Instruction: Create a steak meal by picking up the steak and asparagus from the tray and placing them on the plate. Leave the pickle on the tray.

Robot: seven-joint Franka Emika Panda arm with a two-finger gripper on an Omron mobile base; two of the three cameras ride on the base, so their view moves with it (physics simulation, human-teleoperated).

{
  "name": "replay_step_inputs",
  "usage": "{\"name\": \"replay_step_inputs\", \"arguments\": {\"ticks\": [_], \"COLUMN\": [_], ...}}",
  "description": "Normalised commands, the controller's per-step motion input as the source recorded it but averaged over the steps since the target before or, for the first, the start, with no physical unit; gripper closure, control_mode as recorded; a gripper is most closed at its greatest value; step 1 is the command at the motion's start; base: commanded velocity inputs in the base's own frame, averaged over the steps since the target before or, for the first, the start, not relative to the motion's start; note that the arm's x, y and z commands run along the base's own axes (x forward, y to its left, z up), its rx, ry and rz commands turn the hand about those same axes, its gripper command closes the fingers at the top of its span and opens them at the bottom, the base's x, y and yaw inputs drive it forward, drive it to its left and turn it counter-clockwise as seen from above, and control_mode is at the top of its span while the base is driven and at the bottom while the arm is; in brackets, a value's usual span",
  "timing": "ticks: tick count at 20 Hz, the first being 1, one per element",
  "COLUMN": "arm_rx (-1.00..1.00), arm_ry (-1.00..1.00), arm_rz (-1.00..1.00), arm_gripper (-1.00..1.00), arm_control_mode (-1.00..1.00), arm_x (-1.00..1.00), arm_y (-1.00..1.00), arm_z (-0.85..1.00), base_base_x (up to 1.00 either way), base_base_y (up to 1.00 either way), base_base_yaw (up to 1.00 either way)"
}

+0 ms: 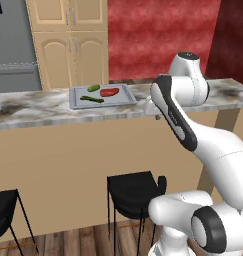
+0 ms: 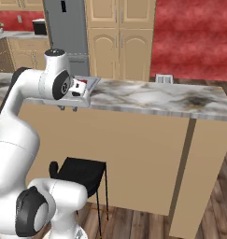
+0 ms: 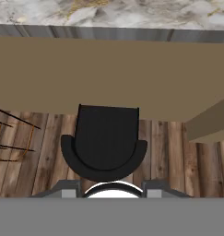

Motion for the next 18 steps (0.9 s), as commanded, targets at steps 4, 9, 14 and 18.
{"name": "replay_step_inputs", "arguments": {"ticks": [4,9,14,18], "arm_rx": [0.00,0.00,0.00,0.00], "arm_ry": [0.00,-0.07,-0.03,0.00], "arm_rz": [0.00,0.00,0.00,0.00], "arm_gripper": [-1.00,-1.00,-1.00,-1.00], "arm_control_mode": [-1.00,-1.00,-1.00,-1.00], "arm_x": [-0.23,-0.59,-0.47,-0.04], "arm_y": [0.00,0.00,0.00,0.00], "arm_z": [0.00,0.00,-0.01,0.00], "base_base_x": [0.00,0.00,0.00,0.00], "base_base_y": [0.00,0.00,0.00,0.00], "base_base_yaw": [0.00,0.00,0.00,0.00]}}
